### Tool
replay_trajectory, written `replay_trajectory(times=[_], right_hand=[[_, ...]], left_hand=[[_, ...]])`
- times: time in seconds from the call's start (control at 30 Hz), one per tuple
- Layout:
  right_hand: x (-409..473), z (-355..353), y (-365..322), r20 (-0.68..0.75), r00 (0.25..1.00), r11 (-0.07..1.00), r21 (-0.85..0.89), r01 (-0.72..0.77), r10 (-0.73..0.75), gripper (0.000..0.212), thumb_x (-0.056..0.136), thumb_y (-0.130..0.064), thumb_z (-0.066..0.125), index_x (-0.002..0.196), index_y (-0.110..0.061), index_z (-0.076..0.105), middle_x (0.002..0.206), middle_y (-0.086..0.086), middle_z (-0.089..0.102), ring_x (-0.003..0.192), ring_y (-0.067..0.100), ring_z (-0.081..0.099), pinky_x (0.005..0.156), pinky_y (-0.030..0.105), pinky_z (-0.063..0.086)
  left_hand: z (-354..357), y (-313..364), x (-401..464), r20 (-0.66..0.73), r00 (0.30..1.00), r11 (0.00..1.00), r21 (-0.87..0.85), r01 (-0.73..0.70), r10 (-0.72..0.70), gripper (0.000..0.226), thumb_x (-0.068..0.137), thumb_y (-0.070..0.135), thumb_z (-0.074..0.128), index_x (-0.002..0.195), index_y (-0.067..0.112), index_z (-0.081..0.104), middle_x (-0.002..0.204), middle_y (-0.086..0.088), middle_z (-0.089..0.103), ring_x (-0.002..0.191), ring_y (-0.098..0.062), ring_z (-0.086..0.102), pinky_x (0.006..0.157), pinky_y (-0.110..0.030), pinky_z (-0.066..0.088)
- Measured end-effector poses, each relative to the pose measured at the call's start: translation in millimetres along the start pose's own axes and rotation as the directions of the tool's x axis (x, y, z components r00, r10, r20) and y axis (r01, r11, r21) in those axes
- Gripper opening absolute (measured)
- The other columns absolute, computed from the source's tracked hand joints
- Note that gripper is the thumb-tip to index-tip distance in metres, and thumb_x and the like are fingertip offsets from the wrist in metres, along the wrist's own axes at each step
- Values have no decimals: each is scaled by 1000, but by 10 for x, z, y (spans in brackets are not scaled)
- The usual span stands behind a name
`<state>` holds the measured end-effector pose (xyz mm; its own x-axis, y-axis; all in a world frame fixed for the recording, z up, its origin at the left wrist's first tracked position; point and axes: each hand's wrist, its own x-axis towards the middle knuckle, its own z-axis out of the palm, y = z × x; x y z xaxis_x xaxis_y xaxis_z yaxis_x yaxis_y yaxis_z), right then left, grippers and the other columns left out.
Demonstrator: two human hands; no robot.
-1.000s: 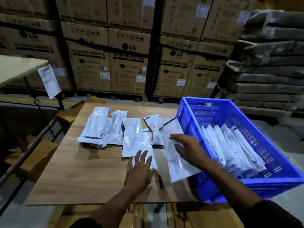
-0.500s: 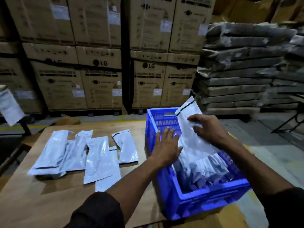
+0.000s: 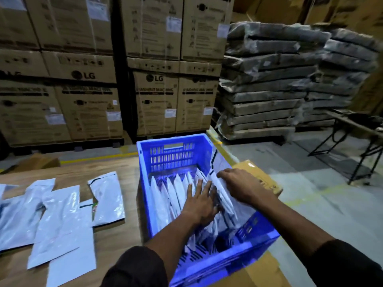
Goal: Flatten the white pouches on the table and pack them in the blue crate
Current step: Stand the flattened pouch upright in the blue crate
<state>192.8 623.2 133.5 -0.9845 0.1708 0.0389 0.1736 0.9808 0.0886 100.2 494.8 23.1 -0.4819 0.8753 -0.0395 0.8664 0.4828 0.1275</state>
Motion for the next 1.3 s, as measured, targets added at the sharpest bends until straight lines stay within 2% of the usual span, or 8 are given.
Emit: replay_trajectory(times=[0.1, 0.23, 0.4, 0.57, 0.73, 0.9, 1.07, 1.3], right_hand=[[5, 100, 42, 1, 1000, 1000, -19, 1, -1, 36, 85, -8, 53, 118, -22, 55, 122, 4, 61, 103, 34, 64, 76, 45, 53], [20, 119, 73, -34, 999, 998, -57, -7, 5, 23, 87, -12, 55, 110, -18, 57, 113, 5, 63, 99, 33, 62, 67, 38, 46], [44, 133, 116, -45, 998, 996, -82, -43, 39, 23, 88, -9, 52, 110, -13, 58, 110, 8, 65, 95, 33, 61, 62, 35, 40], [60, 145, 122, -24, 999, 997, -70, -39, 37, 28, 91, -8, 52, 118, -13, 57, 114, 8, 63, 96, 32, 62, 65, 37, 44], [100, 190, 105, -11, 1000, 994, -104, -22, 21, 29, 90, -4, 53, 118, -12, 55, 112, 10, 62, 96, 33, 61, 67, 39, 44], [172, 373, 93, 42, 999, 998, -60, -19, 21, 34, 87, -3, 54, 120, -13, 55, 113, 9, 62, 101, 33, 63, 75, 43, 55], [202, 552, 24, 98, 995, 995, -98, -16, 26, 25, 93, -14, 53, 118, -13, 56, 115, 10, 62, 107, 34, 62, 79, 43, 51], [234, 580, -149, 104, 986, 982, -149, -117, 133, 19, 95, -22, 53, 112, -16, 59, 113, 9, 64, 104, 34, 65, 74, 38, 50]], left_hand=[[41, 81, 161, 22, 999, 999, 29, -38, 38, 84, 96, 62, 20, 163, 17, -3, 169, -5, -17, 153, -33, -20, 119, -61, -11], [118, 224, 321, 5, 996, 995, -46, -93, 93, 107, 70, 67, -16, 163, 17, 0, 169, -6, -15, 152, -34, -23, 120, -59, -13], [317, 239, 463, -41, 996, 996, -36, -85, 84, 119, 68, 83, -30, 163, 17, -1, 170, -4, -14, 152, -36, -23, 118, -62, -15], [298, 198, 470, -4, 1000, 999, 22, -26, 26, 82, 96, 73, 9, 163, 25, 8, 170, -7, 3, 152, -43, -18, 115, -68, -16], [182, 165, 405, 32, 998, 997, 62, 56, -58, 76, 92, 78, 12, 143, 34, 48, 165, -8, 15, 152, -44, -11, 106, -74, -21], [184, 139, 362, 35, 991, 988, 92, 127, -131, 72, 92, 70, 19, 148, 32, 42, 168, -5, 10, 153, -41, -16, 101, -77, -24], [129, 83, 269, 28, 991, 989, 75, 127, -130, 70, 92, 64, 29, 154, 31, 35, 167, -6, 10, 153, -40, -17, 103, -78, -20], [51, 34, 192, 26, 996, 996, 19, 90, -90, 85, 86, 70, 7, 155, 29, 33, 168, -3, 8, 154, -36, -11, 108, -76, -16]])
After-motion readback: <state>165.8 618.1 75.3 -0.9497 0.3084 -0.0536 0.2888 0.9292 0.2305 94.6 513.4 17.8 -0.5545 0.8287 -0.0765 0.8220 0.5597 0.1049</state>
